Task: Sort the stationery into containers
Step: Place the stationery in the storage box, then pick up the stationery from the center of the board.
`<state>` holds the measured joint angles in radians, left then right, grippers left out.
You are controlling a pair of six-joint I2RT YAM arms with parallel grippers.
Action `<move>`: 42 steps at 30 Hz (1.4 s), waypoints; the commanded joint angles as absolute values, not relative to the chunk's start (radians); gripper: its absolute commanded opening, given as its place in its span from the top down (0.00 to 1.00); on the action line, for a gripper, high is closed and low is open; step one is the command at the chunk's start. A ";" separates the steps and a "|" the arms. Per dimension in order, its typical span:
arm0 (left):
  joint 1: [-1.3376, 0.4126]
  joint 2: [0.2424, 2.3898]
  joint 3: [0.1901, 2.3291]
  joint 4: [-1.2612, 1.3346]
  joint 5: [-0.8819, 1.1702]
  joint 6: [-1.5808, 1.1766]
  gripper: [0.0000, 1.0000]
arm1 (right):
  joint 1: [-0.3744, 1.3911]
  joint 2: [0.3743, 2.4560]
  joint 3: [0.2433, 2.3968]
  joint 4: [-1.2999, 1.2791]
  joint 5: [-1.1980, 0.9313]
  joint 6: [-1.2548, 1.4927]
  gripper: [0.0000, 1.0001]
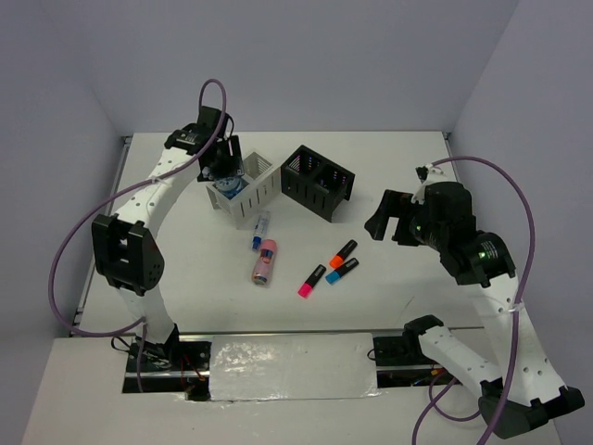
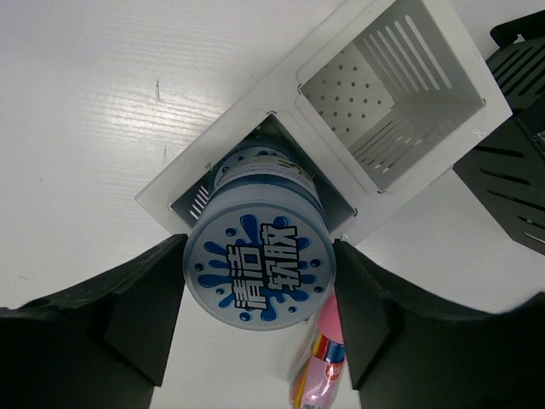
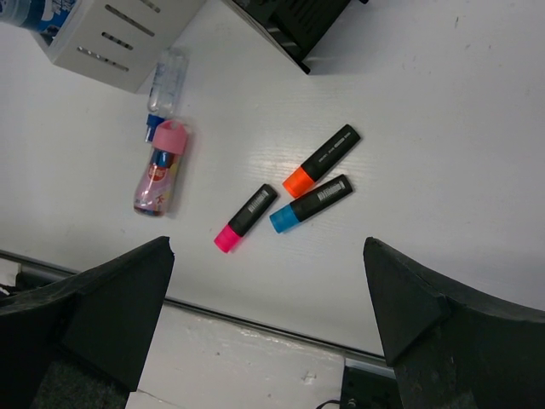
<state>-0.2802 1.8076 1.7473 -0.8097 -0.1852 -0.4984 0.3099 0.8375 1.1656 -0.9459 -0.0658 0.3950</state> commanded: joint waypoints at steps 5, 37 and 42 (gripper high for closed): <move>-0.281 1.729 1.831 -0.807 -0.137 -0.459 0.01 | 0.316 0.847 1.146 -0.894 -0.087 0.388 0.00; -0.782 1.629 1.091 -0.634 -0.155 -0.672 0.09 | 0.342 0.844 1.062 -0.897 -0.101 0.437 0.00; -0.784 1.689 1.052 -0.575 -0.179 -0.670 0.13 | 0.342 0.810 1.051 -0.903 -0.103 0.437 0.00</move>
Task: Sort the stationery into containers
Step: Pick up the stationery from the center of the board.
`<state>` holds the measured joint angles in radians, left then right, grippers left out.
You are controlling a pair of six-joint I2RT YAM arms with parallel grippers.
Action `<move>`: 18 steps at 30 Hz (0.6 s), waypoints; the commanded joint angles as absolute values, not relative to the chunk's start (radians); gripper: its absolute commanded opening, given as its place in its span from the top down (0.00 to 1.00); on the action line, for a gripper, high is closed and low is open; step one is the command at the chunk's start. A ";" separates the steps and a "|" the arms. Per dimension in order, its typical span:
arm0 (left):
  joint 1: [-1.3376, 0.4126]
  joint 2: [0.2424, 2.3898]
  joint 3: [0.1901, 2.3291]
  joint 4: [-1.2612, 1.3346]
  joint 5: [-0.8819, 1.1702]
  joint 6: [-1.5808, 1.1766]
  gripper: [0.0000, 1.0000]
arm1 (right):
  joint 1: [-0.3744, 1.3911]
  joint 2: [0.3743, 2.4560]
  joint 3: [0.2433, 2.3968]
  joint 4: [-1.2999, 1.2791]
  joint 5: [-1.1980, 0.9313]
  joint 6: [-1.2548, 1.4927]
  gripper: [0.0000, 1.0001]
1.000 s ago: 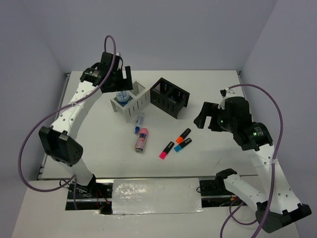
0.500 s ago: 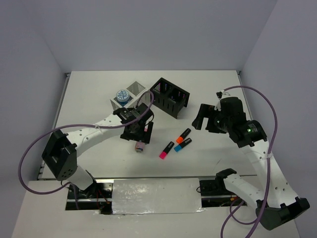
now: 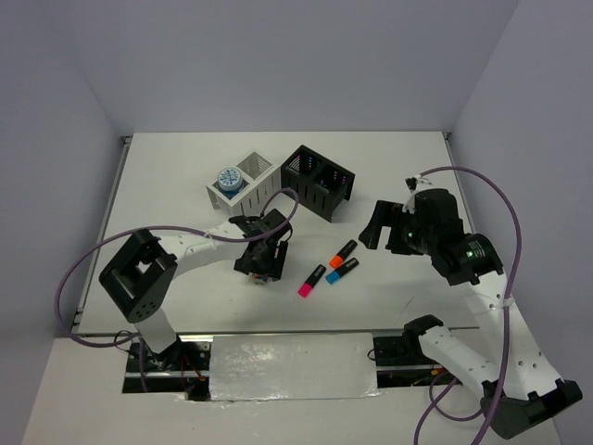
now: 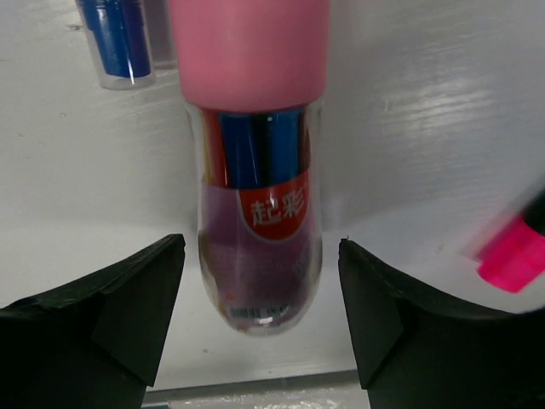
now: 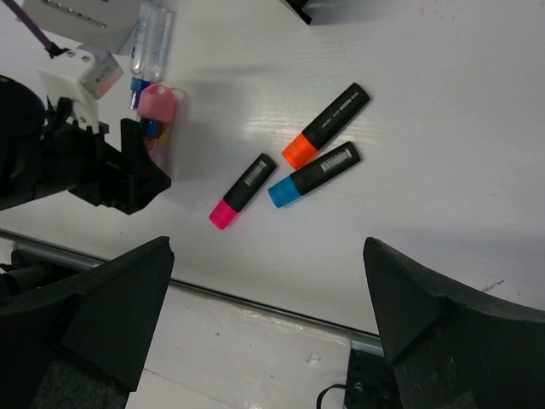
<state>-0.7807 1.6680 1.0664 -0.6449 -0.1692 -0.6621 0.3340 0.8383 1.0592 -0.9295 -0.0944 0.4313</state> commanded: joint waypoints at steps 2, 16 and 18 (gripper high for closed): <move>-0.782 1.718 1.040 -0.558 -0.196 -0.666 0.19 | 0.342 0.799 1.046 -0.908 -0.101 0.439 0.00; -0.934 1.283 1.175 -0.500 -0.122 -0.652 1.00 | 0.347 0.680 0.893 -0.547 -0.259 0.744 0.00; -0.934 1.206 1.134 -0.320 -0.008 -0.629 1.00 | 0.354 0.676 0.862 -0.441 -0.305 0.860 0.00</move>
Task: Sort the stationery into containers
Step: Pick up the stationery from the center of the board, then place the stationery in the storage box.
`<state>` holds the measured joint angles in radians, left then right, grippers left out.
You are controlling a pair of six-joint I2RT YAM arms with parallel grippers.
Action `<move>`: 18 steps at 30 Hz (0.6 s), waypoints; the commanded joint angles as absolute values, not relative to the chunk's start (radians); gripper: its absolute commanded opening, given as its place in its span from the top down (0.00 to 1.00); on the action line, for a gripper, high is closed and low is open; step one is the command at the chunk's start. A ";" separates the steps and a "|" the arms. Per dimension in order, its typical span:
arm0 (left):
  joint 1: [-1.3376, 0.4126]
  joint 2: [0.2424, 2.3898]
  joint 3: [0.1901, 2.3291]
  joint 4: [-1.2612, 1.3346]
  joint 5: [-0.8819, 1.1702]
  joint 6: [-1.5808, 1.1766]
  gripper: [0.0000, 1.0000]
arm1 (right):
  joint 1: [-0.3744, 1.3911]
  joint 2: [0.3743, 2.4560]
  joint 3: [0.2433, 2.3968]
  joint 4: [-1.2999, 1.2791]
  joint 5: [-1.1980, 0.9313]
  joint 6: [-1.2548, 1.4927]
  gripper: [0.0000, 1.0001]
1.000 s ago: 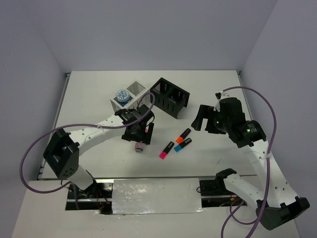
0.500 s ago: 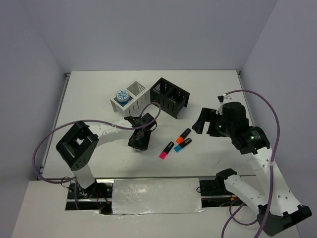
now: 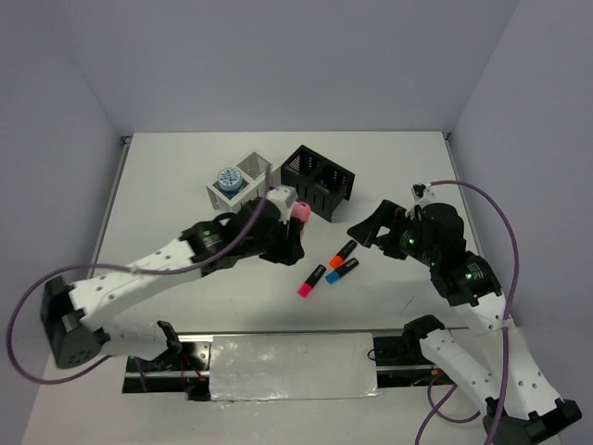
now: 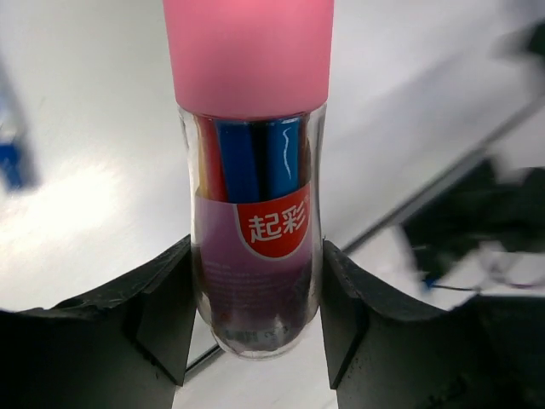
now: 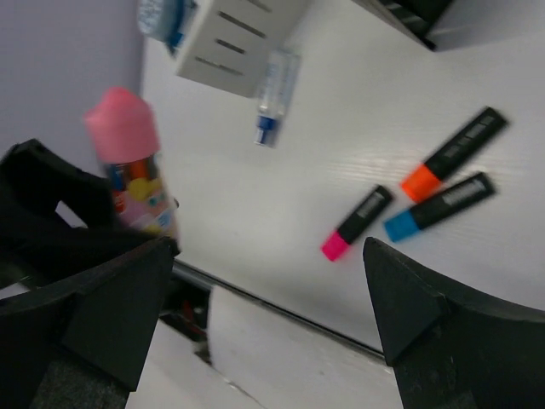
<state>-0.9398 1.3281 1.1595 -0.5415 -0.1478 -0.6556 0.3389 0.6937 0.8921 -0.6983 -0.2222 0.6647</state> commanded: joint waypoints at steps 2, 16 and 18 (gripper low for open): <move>-0.934 1.195 1.118 -0.247 0.056 -0.620 1.00 | 0.385 0.690 0.857 -0.333 -0.308 0.899 0.00; -0.936 1.175 1.100 -0.117 0.212 -0.620 1.00 | 0.609 0.859 0.959 -0.219 -0.203 0.864 0.03; -0.936 1.174 1.097 -0.115 0.224 -0.621 1.00 | 0.612 0.865 0.962 -0.213 -0.204 0.856 0.06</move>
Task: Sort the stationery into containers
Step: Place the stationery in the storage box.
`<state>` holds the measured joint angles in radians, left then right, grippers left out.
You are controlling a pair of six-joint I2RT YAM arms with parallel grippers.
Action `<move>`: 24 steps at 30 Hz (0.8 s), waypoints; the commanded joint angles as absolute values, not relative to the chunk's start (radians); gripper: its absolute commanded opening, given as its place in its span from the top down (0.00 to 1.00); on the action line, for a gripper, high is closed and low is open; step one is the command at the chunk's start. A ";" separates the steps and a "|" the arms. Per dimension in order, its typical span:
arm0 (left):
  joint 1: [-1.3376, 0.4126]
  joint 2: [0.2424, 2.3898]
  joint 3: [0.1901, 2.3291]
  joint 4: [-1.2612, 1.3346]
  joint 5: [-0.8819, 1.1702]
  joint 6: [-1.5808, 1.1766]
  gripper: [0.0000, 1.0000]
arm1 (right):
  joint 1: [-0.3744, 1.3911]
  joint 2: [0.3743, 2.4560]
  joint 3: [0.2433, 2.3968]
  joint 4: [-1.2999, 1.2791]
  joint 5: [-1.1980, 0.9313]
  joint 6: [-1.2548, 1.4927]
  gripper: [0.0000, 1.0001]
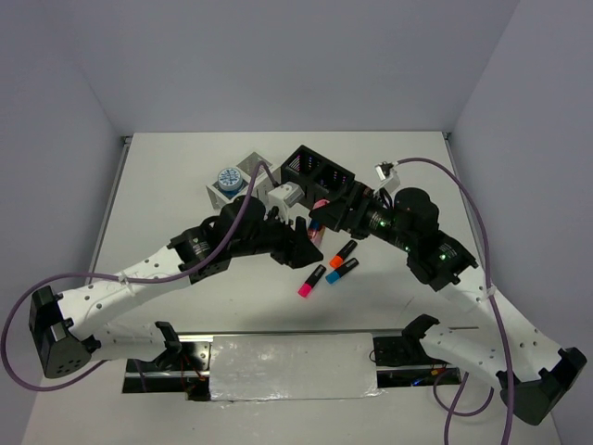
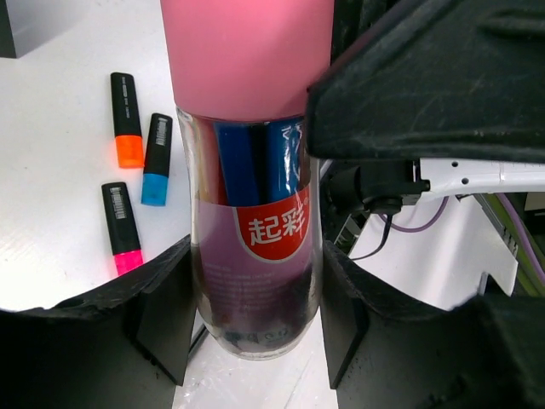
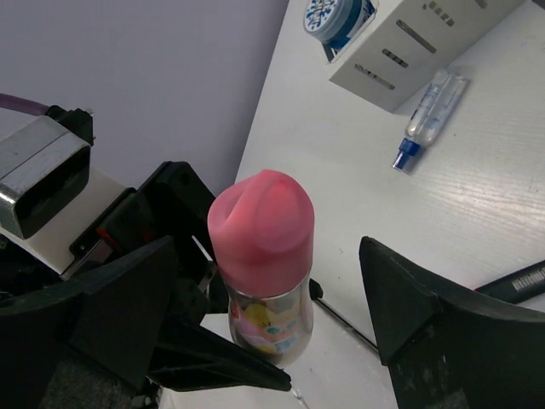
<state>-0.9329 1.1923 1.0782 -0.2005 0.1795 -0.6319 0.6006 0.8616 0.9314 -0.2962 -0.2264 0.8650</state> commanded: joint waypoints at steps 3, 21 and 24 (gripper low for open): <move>-0.936 1.160 1.082 -0.100 0.236 -0.623 1.00 | 0.615 0.882 0.972 -0.215 -0.204 0.841 0.14; -0.858 1.207 1.373 -0.880 -0.450 -0.737 0.01 | 0.634 1.253 1.264 -0.077 0.010 0.503 1.00; -0.790 1.171 1.408 -1.063 -0.578 -0.911 0.01 | 0.634 1.422 1.362 0.020 0.141 0.494 1.00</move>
